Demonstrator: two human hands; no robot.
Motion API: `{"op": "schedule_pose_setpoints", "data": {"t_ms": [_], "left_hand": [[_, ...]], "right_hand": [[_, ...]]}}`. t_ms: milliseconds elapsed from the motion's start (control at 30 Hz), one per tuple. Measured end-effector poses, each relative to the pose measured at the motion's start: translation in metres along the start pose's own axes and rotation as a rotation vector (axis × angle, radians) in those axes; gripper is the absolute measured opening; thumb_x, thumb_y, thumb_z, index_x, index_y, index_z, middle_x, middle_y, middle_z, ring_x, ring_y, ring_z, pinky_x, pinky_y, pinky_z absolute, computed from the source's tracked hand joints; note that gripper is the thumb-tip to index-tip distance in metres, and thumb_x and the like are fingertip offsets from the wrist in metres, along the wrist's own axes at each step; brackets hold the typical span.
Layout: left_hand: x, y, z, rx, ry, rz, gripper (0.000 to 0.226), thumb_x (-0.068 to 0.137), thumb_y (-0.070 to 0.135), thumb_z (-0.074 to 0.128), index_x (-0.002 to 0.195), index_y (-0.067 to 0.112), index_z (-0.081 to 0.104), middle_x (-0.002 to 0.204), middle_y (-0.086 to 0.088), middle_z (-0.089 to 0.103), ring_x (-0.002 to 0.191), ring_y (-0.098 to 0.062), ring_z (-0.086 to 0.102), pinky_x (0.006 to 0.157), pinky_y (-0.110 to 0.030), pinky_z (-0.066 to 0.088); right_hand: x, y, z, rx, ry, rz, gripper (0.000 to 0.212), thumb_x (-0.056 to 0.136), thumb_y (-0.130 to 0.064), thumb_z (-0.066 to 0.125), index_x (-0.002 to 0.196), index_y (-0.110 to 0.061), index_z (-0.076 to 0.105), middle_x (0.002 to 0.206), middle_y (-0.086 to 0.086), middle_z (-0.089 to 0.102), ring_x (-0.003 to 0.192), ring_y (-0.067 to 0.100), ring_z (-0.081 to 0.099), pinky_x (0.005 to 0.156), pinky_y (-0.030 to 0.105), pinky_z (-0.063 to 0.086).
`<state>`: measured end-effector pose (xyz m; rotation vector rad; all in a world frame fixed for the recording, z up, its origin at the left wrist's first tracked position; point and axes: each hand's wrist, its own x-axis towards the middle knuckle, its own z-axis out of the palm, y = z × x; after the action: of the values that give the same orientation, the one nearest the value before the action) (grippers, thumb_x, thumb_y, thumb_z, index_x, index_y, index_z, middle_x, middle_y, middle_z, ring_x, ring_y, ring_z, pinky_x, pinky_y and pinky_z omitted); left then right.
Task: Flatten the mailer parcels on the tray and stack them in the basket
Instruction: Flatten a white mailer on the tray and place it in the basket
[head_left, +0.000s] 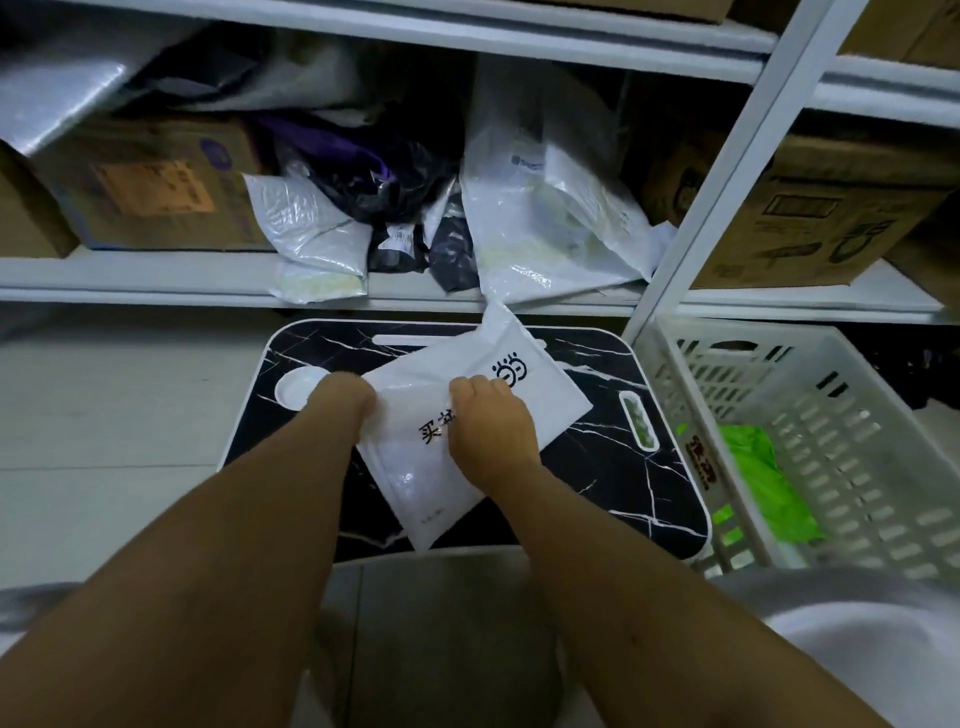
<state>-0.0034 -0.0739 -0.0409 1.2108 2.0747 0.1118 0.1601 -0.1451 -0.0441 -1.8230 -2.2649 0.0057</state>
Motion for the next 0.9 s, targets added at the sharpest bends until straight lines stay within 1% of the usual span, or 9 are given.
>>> {"op": "schedule_pose_setpoints", "data": {"t_ms": [67,133,200,267,300,467,567,767,900], "left_hand": [[0.012,-0.001,0.007,0.036,0.162,-0.019,0.044,0.095,0.009,0.045,0.138,-0.001,0.039,0.139,-0.023,0.044,0.129,-0.036,0.043,0.101,-0.038,0.038],[0.01,0.0,0.018,0.08,0.267,0.014,0.059,0.094,0.015,0.046,0.147,0.01,0.021,0.151,-0.025,0.02,0.138,-0.039,0.026,0.106,-0.042,0.034],[0.001,0.004,0.036,0.29,0.413,0.251,0.065,0.096,0.026,0.04,0.151,0.022,0.007,0.158,-0.017,-0.001,0.145,-0.037,0.004,0.112,-0.052,0.021],[-0.01,0.008,0.058,0.497,0.504,0.546,0.059,0.099,0.04,0.025,0.151,0.027,0.0,0.16,-0.01,-0.005,0.147,-0.031,-0.006,0.114,-0.057,0.006],[-0.01,0.007,0.064,0.557,0.492,0.611,0.057,0.1,0.043,0.019,0.151,0.027,-0.002,0.16,-0.008,-0.006,0.147,-0.028,-0.008,0.115,-0.057,0.003],[0.004,-0.015,0.087,0.645,0.362,0.664,0.056,0.1,0.045,0.008,0.151,0.028,-0.008,0.159,-0.005,-0.015,0.146,-0.024,-0.013,0.116,-0.054,0.001],[0.008,-0.027,0.099,0.685,0.334,0.663,0.057,0.099,0.045,0.004,0.15,0.025,-0.014,0.157,-0.005,-0.021,0.145,-0.025,-0.018,0.116,-0.055,-0.001],[0.011,-0.027,0.104,0.679,0.251,0.628,0.057,0.099,0.045,0.004,0.149,0.026,-0.017,0.157,-0.004,-0.024,0.145,-0.024,-0.02,0.116,-0.054,-0.001],[0.012,-0.023,0.098,0.672,0.209,0.626,0.056,0.1,0.044,0.006,0.151,0.026,-0.009,0.159,-0.004,-0.014,0.147,-0.024,-0.011,0.116,-0.055,0.001]], "right_hand": [[0.006,0.01,0.013,-0.063,-0.035,0.037,0.03,0.093,-0.025,0.046,0.123,-0.019,0.048,0.127,0.005,0.052,0.114,0.025,0.047,0.09,0.038,0.042],[0.008,0.017,0.024,-0.103,-0.104,0.057,0.04,0.097,-0.035,0.045,0.135,-0.023,0.041,0.149,0.007,0.036,0.136,0.028,0.032,0.107,0.048,0.032],[0.012,0.021,0.031,-0.116,-0.159,0.053,0.05,0.101,-0.042,0.034,0.147,-0.026,0.024,0.16,0.006,0.014,0.148,0.029,0.011,0.115,0.054,0.017],[0.016,0.021,0.035,-0.123,-0.173,0.033,0.056,0.102,-0.045,0.026,0.152,-0.028,0.01,0.162,0.005,0.001,0.149,0.028,-0.002,0.117,0.056,0.007],[0.018,0.02,0.038,-0.129,-0.187,0.016,0.057,0.103,-0.046,0.025,0.153,-0.028,0.005,0.163,0.004,-0.003,0.149,0.027,-0.005,0.117,0.056,0.005],[0.004,0.035,0.064,-0.143,-0.332,0.023,0.059,0.099,-0.054,0.004,0.152,-0.033,-0.01,0.162,0.002,-0.014,0.148,0.027,-0.016,0.116,0.059,-0.002],[0.002,0.036,0.074,-0.159,-0.329,0.011,0.062,0.093,-0.055,-0.009,0.151,-0.034,-0.014,0.161,0.002,-0.018,0.147,0.029,-0.019,0.115,0.061,-0.003],[0.003,0.037,0.075,-0.136,-0.347,0.01,0.056,0.101,-0.052,0.006,0.152,-0.036,-0.01,0.162,0.001,-0.013,0.147,0.028,-0.016,0.115,0.06,-0.004],[0.008,0.036,0.074,-0.122,-0.296,0.013,0.055,0.102,-0.05,0.012,0.154,-0.033,0.006,0.162,0.001,0.009,0.148,0.029,0.005,0.113,0.057,0.009]]}}
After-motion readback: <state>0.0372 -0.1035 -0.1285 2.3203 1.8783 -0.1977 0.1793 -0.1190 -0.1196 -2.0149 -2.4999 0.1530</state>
